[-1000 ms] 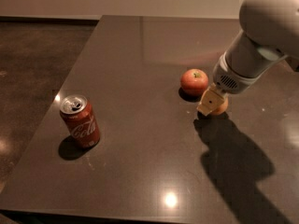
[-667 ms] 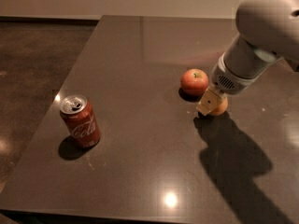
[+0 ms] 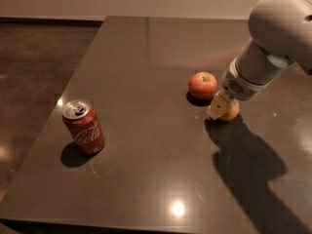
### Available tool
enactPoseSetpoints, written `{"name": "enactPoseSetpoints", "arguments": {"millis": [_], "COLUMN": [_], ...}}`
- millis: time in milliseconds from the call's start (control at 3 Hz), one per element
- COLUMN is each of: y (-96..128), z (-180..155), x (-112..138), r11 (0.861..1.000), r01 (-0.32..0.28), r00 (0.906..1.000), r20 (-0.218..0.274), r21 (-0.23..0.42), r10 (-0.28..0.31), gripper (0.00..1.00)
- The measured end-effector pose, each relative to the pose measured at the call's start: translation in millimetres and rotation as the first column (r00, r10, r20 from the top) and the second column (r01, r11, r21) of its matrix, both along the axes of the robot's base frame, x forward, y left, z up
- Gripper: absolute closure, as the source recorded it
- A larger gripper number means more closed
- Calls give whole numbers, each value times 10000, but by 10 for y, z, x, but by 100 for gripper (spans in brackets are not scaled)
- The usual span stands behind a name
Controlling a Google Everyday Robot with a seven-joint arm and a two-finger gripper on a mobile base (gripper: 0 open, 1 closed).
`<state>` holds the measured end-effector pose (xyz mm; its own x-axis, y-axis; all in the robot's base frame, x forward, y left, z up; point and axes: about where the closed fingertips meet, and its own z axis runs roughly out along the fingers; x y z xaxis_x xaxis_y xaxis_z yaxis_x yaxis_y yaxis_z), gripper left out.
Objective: Move orange near apple
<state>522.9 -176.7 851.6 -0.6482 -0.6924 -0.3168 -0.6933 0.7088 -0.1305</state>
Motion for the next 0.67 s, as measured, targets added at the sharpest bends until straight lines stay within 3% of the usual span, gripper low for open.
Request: {"name": "enactPoseSetpoints", "arguments": {"millis": [333,667], "y": [6,6], "z": [-1,-1], "x": [-5,-5], "r11": [10000,10000], "r01": [-12,-12], "r00": [10000,10000], "r20": [-4,-4], "r21": [-7,-7], "r10": [12,12], "gripper": [0,0]}}
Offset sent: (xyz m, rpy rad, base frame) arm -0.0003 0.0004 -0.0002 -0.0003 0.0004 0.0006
